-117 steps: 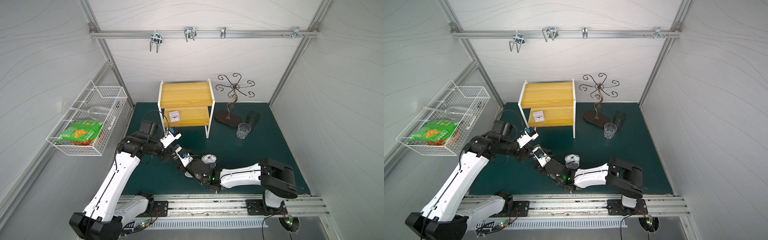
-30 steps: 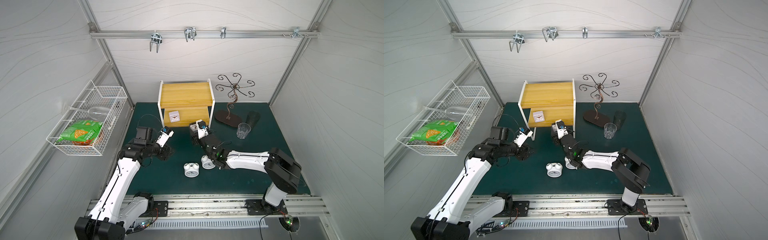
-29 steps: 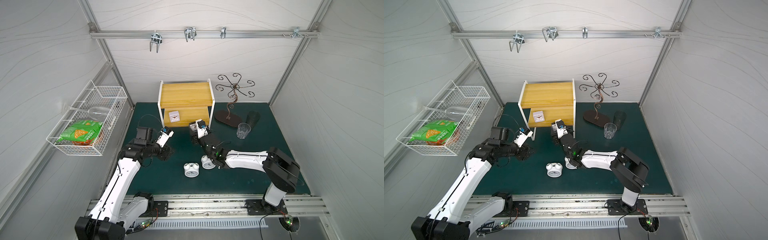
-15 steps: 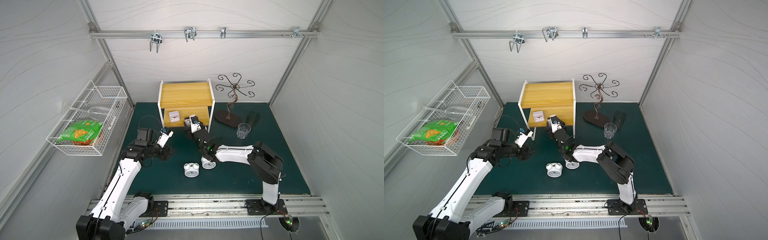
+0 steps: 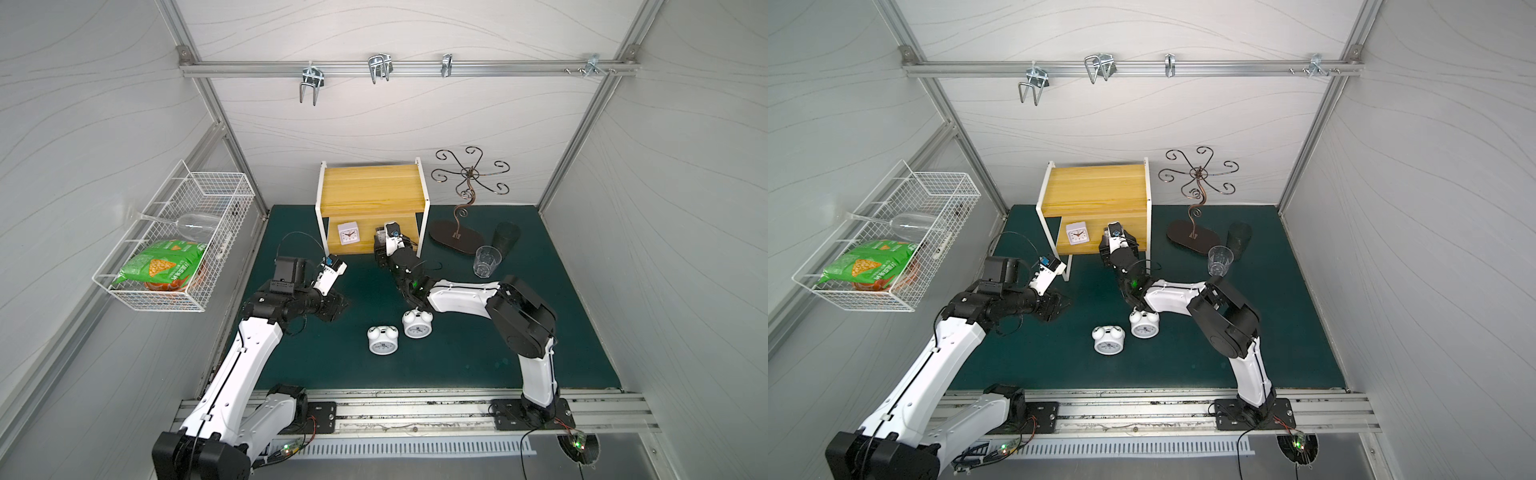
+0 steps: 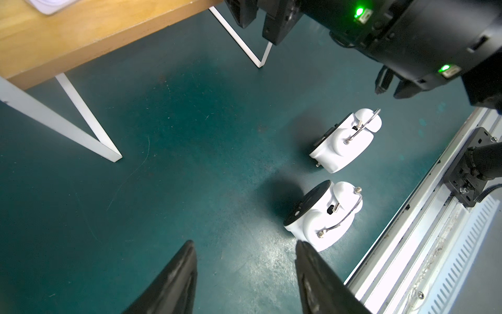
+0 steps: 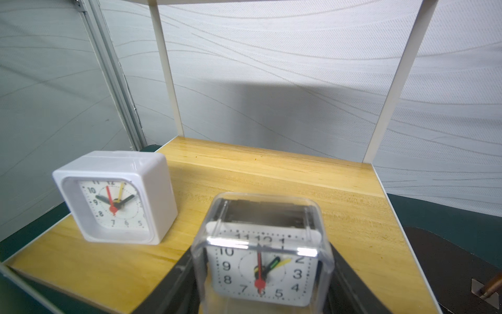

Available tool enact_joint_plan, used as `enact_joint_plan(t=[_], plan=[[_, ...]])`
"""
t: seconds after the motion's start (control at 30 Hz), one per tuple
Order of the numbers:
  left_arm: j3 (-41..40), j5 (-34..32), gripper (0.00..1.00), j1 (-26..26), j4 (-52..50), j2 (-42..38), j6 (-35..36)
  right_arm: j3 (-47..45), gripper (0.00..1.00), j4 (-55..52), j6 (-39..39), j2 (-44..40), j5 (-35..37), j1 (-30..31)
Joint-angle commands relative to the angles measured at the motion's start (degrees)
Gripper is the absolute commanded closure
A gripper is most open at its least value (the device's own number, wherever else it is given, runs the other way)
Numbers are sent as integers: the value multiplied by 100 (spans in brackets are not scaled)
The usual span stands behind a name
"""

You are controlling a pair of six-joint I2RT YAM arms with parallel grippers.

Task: Place the alarm clocks on the shelf by style
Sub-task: Place the alarm on the shelf.

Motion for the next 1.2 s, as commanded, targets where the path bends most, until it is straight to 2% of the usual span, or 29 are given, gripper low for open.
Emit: enact_joint_plan(t=[0.0,0.67,1.03,1.17], plan=[[24,145,39,17,150,-37,78,211,45,-82,78,147,21,-106],[87,163,39,14,101,-2,141,593,39,-451,138,426,-89,-268],[131,162,39,14,110,16,150,562,29,-444,116,308,-56,-253],[131,179,39,17,107,15,150,498,21,-400,82,230,-34,-234]])
